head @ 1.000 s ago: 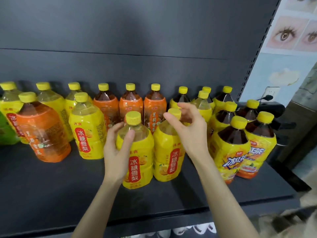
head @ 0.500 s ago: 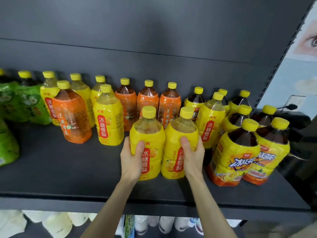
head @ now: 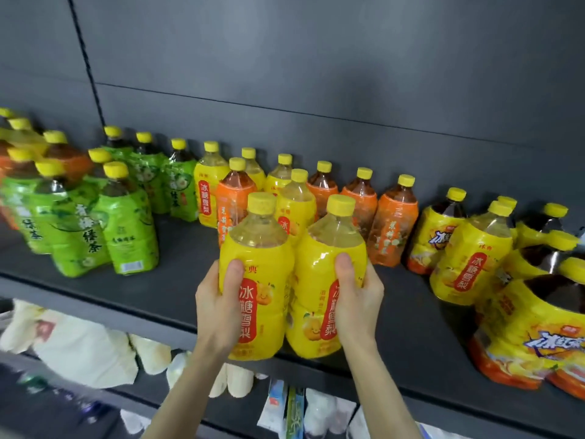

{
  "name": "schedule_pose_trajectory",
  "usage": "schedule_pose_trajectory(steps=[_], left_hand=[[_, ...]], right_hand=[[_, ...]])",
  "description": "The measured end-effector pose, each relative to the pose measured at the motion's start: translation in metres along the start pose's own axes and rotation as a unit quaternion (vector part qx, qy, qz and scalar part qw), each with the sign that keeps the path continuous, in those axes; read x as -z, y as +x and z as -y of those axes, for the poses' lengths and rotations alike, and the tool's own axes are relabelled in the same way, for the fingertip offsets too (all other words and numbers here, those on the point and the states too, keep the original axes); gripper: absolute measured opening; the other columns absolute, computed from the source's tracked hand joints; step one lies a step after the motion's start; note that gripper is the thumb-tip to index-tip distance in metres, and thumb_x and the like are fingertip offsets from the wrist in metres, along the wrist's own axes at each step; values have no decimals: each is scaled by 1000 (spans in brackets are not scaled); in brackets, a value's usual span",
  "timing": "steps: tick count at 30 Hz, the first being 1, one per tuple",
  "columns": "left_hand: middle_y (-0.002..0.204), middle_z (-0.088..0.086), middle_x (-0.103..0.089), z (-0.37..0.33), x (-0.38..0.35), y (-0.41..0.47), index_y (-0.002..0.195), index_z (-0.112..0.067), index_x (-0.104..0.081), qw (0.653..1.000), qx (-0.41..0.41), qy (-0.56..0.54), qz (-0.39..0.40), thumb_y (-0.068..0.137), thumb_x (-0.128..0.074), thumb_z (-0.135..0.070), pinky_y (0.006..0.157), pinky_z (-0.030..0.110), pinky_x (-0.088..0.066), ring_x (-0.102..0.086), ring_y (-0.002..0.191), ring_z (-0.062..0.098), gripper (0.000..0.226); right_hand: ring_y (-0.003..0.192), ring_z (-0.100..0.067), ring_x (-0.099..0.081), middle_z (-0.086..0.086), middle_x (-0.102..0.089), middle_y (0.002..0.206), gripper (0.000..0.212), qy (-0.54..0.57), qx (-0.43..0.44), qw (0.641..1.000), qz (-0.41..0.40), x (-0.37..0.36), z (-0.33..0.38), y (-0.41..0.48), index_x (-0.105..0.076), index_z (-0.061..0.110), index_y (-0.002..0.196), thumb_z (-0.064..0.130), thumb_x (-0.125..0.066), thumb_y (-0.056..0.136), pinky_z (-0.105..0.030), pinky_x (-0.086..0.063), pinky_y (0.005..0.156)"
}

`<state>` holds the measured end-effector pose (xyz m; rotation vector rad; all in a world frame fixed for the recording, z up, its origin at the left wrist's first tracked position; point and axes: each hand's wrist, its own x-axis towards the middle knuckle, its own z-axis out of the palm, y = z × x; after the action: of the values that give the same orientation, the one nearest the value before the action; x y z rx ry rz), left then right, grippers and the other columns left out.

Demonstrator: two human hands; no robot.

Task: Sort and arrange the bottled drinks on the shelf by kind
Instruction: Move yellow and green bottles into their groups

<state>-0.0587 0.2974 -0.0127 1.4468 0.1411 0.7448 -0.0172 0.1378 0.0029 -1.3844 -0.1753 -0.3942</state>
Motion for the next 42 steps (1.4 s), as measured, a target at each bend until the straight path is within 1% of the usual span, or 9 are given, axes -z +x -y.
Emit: schedule_pose_trajectory(steps=[7,12,15,17,20,22,25,37,42], left_hand=[[75,9,-66,12,103,57,81,-12,-57,999,7,53,-5,70,-41,-74,64,32,-51,-65,72,21,65],[78,7,-65,31,142,95,84,-19,-56,998,28,59,20,72,-39,-77,71,42,-51,-64,76,26,61],[77,-25,-66,40,142,112,83,-37,-51,997,42,63,29,76,-44,-73,67,12,-43,-60,76,-13,38],[71,-37,-51,46,135,122,87,-40,-47,996,53,63,26,80,-49,-69,72,11,-33,-45,67,-32,30],[86,-29,-42,54,125,136,120,-15,-53,996,61,58,36,77,-50,-73,84,30,-36,-47,74,-19,72],[98,-8,-62,62,121,146,117,-14,-52,996,49,56,45,72,-45,-75,84,36,-44,-58,90,8,76],[111,9,-63,70,112,158,124,-10,-48,996,49,60,53,68,-40,-71,89,42,-48,-59,101,26,83],[121,-8,-50,83,89,184,142,-18,-35,997,30,43,57,71,-45,-67,91,26,-40,-50,111,10,86],[133,-1,-49,84,95,183,144,-20,-28,993,47,38,97,81,-49,-59,101,38,-44,-49,123,20,77]], right_hand=[[95,-10,-67,8,-73,98,57,-1,-21,999,-33,-116,-24,-28,-69,28,107,67,-60,66,-41,-54,88],[96,2,-64,20,-70,100,62,-24,-6,997,-79,-171,-43,-40,-65,30,113,70,-59,65,-25,-50,84],[94,9,-61,30,-67,98,60,-36,8,994,-105,-188,-50,-33,-61,34,113,70,-58,65,-11,-47,78],[93,14,-60,38,-64,96,55,-49,23,992,-110,-197,-55,-24,-56,37,114,66,-61,68,-2,-44,74],[93,15,-59,37,-65,95,47,-66,35,991,-115,-203,-68,-14,-51,42,112,59,-64,70,-3,-44,76],[99,11,-60,30,-64,102,46,-69,34,990,-117,-205,-74,-5,-49,47,111,60,-63,69,-7,-46,82],[107,6,-59,22,-61,115,47,-72,35,991,-110,-206,-79,9,-47,47,116,53,-66,74,-11,-47,89],[104,17,-54,30,-53,114,42,-89,58,987,-118,-206,-88,23,-47,50,110,58,-63,73,-3,-43,85],[107,9,-56,28,-53,116,42,-93,44,989,-110,-207,-84,18,-43,52,114,54,-65,78,-13,-47,89]])
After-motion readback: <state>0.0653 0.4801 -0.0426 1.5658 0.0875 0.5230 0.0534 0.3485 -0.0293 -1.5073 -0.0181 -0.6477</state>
